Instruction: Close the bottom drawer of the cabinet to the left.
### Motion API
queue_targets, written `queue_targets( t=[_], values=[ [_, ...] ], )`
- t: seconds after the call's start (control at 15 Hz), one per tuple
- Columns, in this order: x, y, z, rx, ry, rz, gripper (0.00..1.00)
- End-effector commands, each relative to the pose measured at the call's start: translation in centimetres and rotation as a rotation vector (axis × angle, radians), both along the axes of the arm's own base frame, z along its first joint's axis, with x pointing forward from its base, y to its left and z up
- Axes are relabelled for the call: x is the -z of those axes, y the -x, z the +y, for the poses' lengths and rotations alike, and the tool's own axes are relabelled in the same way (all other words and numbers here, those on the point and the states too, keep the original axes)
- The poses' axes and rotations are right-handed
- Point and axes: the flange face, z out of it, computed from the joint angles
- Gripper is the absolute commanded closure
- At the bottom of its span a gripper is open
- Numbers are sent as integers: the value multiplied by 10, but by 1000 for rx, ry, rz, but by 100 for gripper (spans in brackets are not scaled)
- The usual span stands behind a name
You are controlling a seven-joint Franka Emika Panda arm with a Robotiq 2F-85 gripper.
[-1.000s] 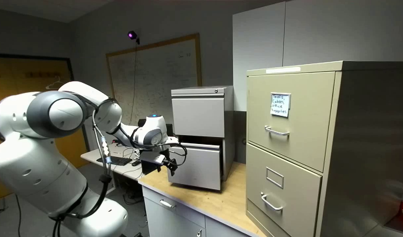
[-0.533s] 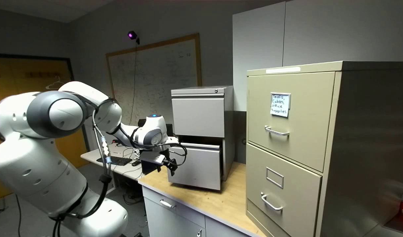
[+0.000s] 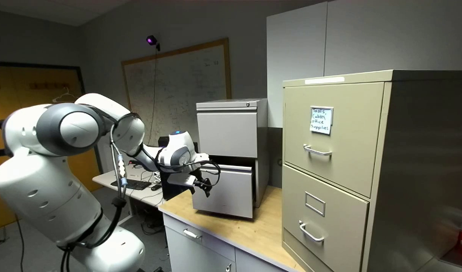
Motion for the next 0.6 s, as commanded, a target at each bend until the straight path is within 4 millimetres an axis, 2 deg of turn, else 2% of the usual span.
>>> queue_targets(
  t=[0.0, 0.07, 0.53],
  values=[
    [-9, -35, -4, 19, 4, -74, 29],
    [-12, -44, -5, 14, -7, -101, 30],
    [-24, -116, -6, 20, -77, -258, 84]
  ],
)
